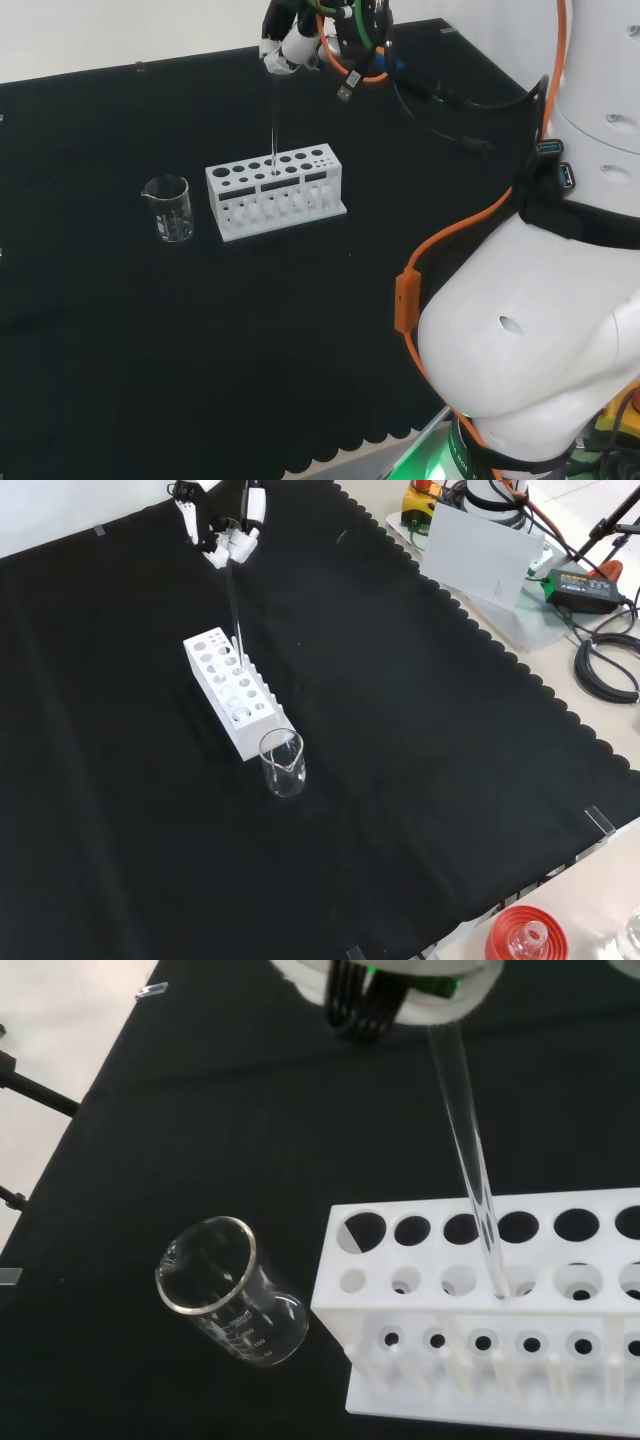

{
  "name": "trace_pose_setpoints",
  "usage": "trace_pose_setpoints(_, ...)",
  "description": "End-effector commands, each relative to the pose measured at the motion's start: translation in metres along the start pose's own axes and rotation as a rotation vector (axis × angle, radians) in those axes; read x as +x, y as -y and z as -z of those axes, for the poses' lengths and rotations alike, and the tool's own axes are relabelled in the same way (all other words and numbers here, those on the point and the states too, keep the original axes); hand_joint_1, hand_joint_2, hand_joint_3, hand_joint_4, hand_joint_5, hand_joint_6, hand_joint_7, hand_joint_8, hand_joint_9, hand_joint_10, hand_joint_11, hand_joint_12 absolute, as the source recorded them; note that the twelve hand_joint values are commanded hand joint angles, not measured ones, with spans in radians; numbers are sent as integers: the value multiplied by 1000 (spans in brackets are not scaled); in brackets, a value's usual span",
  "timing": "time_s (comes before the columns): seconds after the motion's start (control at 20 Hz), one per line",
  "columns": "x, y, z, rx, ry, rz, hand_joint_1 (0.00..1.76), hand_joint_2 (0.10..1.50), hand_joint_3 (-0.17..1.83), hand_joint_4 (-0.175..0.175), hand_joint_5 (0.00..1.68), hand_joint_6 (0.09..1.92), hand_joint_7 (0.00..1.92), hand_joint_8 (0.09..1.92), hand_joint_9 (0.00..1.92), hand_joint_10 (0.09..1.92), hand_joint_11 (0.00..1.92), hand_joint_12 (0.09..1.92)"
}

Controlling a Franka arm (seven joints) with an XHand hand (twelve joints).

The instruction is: Put the glass rod back on the white test tube rack.

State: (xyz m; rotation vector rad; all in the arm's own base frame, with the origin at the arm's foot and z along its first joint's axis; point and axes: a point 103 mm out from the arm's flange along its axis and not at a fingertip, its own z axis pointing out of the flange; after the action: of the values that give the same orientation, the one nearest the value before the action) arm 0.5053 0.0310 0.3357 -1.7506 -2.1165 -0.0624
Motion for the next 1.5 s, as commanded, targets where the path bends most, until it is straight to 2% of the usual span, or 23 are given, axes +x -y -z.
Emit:
trace_pose_setpoints(0.05, 2, -2, -3, 9, 3, -9, 1305, 777, 556, -175, 1062, 719, 1212, 1018, 1769, 553, 1618, 727)
trace_pose_setpoints(0.4, 0, -3, -6, 10, 6, -13, 1306, 776, 558, -175, 1062, 719, 1213, 1017, 1769, 553, 1618, 727)
trace_pose_setpoints(0.65, -3, -1, 5, -4, -3, -14, 1306, 774, 560, -175, 1062, 720, 1214, 1017, 1769, 553, 1618, 728)
trace_pose_setpoints(1.15, -2, -4, 7, -4, -7, -20, 1306, 772, 564, -175, 1063, 721, 1215, 1015, 1770, 552, 1619, 728)
trace_pose_setpoints(1.5, -3, -13, -2, 7, -5, -14, 1306, 771, 566, -175, 1063, 721, 1216, 1015, 1770, 552, 1619, 728)
